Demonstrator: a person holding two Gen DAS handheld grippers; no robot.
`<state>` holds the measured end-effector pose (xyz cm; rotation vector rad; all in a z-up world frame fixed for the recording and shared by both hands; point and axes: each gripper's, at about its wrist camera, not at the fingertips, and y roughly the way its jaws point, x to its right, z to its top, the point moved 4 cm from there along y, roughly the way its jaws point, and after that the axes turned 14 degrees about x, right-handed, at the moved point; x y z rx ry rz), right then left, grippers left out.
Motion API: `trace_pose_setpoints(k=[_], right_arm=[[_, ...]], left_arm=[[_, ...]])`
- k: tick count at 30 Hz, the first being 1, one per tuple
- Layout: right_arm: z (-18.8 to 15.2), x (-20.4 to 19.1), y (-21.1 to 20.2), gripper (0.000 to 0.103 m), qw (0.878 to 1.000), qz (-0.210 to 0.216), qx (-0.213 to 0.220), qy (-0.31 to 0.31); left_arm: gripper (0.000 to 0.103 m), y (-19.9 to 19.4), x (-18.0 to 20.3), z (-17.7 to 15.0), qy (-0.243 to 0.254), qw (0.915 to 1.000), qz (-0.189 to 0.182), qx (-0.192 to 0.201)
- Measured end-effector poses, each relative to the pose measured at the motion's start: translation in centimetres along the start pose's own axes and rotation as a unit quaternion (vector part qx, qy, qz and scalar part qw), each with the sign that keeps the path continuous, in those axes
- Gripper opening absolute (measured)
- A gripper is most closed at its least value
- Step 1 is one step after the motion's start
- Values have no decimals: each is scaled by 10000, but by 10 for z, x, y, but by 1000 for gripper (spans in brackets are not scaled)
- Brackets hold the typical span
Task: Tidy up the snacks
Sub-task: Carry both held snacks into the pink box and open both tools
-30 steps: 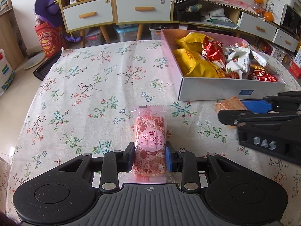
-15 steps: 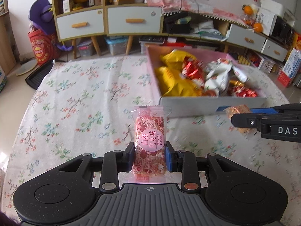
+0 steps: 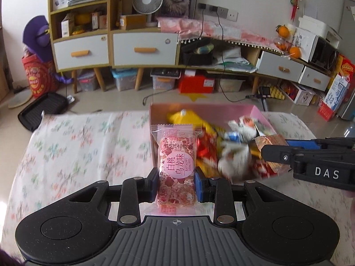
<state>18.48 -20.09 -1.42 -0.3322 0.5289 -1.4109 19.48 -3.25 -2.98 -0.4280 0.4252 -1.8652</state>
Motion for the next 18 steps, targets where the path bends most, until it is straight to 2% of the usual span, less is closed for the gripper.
trace_pose_setpoints(k=[9, 14, 18], right_arm=[[16, 10, 38, 32, 9999, -116, 1, -6], [18, 15, 51, 32, 9998, -198, -75, -26], [20, 17, 57, 32, 9996, -253, -101, -98]], left_arm=[[30, 58, -5, 16, 153, 9991, 332, -235], [30, 78, -1, 20, 285, 9984, 372, -320], [30, 87, 4, 24, 202, 9991, 212, -316]])
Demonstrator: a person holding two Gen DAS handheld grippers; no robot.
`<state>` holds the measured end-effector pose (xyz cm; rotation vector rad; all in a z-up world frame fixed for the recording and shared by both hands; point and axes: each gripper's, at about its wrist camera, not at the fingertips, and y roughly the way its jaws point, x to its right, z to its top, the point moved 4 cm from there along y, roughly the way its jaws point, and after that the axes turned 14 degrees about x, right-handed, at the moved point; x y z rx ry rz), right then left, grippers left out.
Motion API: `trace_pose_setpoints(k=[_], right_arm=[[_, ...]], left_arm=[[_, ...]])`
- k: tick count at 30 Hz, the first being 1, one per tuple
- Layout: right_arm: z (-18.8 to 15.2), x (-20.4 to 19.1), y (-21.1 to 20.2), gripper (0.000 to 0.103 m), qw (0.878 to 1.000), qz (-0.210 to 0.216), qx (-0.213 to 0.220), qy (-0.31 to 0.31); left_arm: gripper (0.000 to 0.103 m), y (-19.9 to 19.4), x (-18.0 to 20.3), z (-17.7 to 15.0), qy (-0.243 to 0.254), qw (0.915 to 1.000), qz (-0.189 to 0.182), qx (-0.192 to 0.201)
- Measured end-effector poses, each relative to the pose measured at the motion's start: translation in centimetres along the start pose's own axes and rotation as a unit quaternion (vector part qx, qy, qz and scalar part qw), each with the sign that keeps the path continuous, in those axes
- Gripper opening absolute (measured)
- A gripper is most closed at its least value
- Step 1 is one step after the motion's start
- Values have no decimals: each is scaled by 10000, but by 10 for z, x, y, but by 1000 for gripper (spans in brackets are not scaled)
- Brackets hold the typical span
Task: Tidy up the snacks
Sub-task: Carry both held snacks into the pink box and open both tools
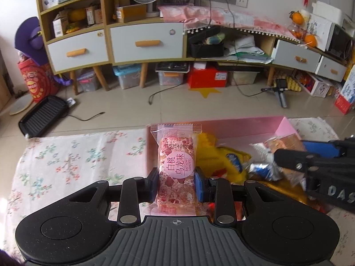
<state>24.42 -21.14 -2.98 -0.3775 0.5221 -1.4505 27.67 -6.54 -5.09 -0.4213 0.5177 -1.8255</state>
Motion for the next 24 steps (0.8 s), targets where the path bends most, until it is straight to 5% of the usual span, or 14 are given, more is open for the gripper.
trace_pose_setpoints(k=[8, 10, 12, 24], right_arm=[[-2, 2, 4, 34, 9999, -85, -111, -24], [0, 4, 3, 51, 9999, -102, -75, 33], [2, 4, 0, 63, 9999, -133, -5, 86], [7, 6, -22, 83, 9996, -249, 79, -53]], left_arm=[[38, 8, 3, 4, 65, 9998, -203, 35], [61, 6, 3, 7, 79, 9997, -165, 137], [69, 1, 2, 9, 42, 9995, -172, 242], [89, -35, 2, 9, 71, 9992, -201, 329]])
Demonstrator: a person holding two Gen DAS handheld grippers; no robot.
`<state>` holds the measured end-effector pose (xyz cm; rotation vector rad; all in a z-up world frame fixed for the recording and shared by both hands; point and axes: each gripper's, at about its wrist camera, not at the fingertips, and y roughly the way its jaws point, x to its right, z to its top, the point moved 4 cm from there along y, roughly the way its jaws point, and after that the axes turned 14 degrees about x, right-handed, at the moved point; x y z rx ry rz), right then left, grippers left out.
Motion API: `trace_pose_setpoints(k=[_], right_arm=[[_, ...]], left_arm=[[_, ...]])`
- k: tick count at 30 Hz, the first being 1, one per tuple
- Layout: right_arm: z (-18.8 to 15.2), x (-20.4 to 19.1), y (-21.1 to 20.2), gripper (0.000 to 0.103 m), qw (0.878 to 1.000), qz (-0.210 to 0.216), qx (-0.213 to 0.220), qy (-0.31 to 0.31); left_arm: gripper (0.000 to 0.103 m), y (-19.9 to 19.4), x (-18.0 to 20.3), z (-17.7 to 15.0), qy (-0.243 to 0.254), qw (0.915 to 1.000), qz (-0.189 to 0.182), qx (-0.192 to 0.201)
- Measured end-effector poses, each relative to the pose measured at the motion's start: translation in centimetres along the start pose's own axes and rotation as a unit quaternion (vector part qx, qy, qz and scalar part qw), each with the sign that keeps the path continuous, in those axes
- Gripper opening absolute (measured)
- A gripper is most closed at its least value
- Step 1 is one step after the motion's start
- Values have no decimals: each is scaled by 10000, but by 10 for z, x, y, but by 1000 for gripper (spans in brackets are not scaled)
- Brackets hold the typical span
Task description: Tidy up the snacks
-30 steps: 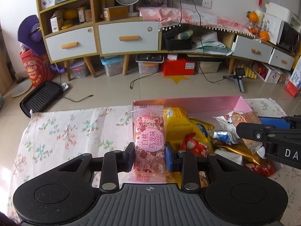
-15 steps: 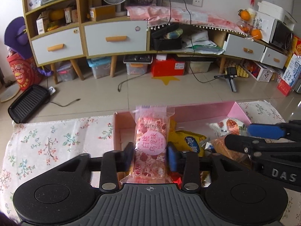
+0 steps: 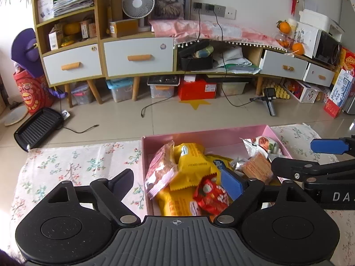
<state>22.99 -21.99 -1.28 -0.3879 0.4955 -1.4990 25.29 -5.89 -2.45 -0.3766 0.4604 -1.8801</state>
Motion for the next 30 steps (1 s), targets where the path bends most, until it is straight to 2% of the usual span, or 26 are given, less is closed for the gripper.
trace_pose_setpoints(k=[8, 12, 27, 30], right_arm=[[-6, 1, -32, 99, 10000, -49, 69, 28], [-14, 2, -45, 102, 10000, -76, 52, 0], [-56, -3, -87, 103, 9991, -337, -126, -205], [-66, -3, -90, 103, 9985, -439, -179, -273]], left_arm=[[96, -42, -3, -13, -109, 9999, 88, -93], [98, -63, -3, -29, -141, 9997, 141, -162], [100, -125, 17, -85, 290, 9977, 458, -397], [101, -130, 19, -92, 342, 9965, 647, -413]])
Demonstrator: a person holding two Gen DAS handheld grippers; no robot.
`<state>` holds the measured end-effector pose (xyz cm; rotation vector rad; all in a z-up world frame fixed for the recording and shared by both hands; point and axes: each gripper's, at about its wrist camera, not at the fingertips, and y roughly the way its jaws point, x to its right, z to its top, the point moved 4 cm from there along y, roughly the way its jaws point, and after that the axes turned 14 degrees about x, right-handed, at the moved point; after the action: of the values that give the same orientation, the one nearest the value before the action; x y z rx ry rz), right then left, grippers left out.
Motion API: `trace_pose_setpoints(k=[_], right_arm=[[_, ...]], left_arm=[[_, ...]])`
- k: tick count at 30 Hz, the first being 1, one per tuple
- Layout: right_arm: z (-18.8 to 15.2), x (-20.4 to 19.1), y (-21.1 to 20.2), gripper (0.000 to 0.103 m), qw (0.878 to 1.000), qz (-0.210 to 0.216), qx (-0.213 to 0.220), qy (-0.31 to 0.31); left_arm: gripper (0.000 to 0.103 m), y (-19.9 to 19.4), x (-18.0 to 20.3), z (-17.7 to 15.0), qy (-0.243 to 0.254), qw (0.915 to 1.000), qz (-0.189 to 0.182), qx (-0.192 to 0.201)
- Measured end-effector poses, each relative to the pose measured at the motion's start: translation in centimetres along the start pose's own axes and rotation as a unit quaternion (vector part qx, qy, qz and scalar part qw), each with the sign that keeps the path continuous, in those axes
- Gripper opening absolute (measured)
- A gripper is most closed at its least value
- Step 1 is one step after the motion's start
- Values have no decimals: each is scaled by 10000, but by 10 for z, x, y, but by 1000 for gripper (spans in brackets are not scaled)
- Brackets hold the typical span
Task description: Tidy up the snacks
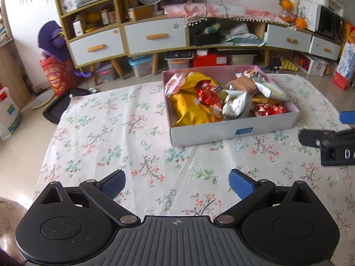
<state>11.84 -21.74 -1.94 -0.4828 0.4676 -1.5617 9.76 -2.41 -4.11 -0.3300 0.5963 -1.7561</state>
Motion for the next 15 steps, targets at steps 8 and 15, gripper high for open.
trace_pose_setpoints(k=[8, 15], right_arm=[[-20, -2, -8, 103, 9997, -32, -244, -75], [-26, 3, -20, 103, 9997, -35, -237, 35]], left_arm=[[101, -8, -1, -12, -393, 9991, 146, -113], [101, -22, 2, -18, -425, 9990, 159, -34]])
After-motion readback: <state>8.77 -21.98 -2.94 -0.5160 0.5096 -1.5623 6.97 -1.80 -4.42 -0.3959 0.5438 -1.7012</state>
